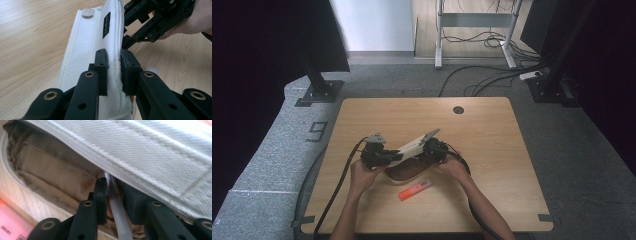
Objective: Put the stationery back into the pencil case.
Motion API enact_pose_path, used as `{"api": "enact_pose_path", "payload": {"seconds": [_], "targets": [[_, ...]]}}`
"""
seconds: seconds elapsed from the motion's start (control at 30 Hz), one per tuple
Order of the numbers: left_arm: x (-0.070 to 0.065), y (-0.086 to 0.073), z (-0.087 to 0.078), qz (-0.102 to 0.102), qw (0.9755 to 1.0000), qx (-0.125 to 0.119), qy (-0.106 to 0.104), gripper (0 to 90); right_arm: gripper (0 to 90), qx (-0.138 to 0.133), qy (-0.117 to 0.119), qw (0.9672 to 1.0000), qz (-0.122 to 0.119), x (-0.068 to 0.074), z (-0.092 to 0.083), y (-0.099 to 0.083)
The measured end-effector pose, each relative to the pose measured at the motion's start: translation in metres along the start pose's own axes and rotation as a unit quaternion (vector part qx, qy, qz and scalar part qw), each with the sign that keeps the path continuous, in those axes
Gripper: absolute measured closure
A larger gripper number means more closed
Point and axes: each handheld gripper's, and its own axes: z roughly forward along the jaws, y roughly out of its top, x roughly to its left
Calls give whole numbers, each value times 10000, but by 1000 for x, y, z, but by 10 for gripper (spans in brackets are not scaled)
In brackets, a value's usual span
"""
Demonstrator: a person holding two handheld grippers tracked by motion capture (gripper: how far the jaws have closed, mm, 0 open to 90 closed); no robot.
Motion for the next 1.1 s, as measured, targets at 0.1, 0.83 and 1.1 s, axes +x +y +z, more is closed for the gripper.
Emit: {"api": "enact_pose_path", "payload": {"seconds": [0.1,0.83,1.1], "targets": [[1,0,-1,-11,10000,1,8,770,633,-26,-36,10000,62,-3,-4,-3],[1,0,0,-26,10000,9,-6,767,769,62,-187,9989,434,-18,-32,-42],[1,0,0,-13,10000,22,-23,766,871,85,-211,9987,455,-18,-26,-42]]}}
